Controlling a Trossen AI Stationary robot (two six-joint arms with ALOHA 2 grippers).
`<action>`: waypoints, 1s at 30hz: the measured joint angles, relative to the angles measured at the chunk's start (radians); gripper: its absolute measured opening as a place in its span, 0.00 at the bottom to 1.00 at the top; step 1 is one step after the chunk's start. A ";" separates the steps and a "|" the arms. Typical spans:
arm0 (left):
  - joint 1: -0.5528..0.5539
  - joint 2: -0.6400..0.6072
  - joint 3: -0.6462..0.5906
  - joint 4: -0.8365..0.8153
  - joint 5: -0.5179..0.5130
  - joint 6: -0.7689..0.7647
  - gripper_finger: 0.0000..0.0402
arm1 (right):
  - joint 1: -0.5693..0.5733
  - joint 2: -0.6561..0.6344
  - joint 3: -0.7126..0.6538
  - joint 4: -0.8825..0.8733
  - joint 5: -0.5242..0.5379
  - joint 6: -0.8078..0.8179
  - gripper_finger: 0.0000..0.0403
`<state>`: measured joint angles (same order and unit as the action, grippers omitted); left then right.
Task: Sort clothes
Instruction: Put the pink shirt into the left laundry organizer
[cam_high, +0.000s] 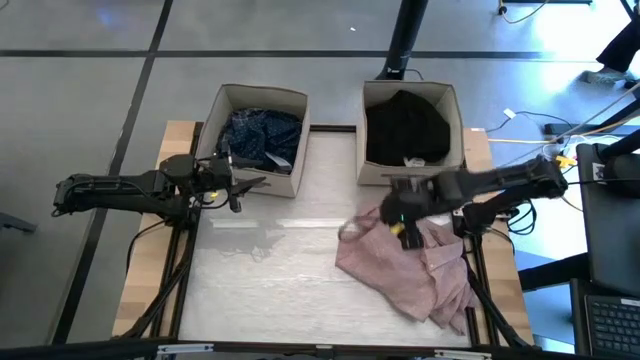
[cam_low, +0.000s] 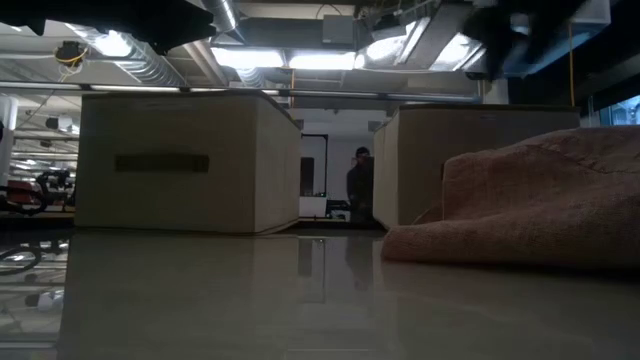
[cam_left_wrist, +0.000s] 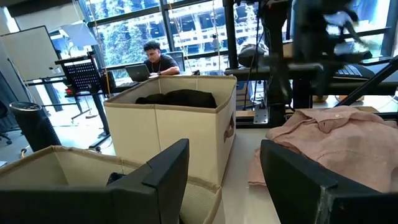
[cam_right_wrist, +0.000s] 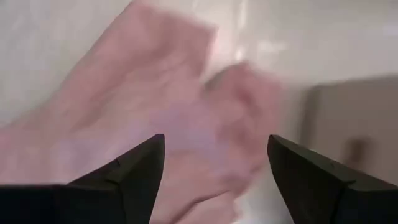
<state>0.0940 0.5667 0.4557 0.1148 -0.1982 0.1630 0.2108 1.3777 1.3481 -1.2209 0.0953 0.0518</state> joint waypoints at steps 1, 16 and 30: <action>0.000 0.000 0.000 0.000 0.000 -0.003 0.47 | 0.028 0.000 -0.031 0.000 -0.017 0.050 0.70; 0.000 0.000 0.000 0.001 0.000 -0.012 0.47 | 0.188 0.001 -0.464 0.237 -0.150 0.395 0.70; 0.000 0.000 0.000 0.004 0.000 -0.006 0.47 | 0.188 0.076 -0.693 0.601 -0.008 0.340 0.69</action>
<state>0.0940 0.5663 0.4557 0.1191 -0.1982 0.1568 0.3986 1.4542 0.6552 -0.6201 0.0868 0.3920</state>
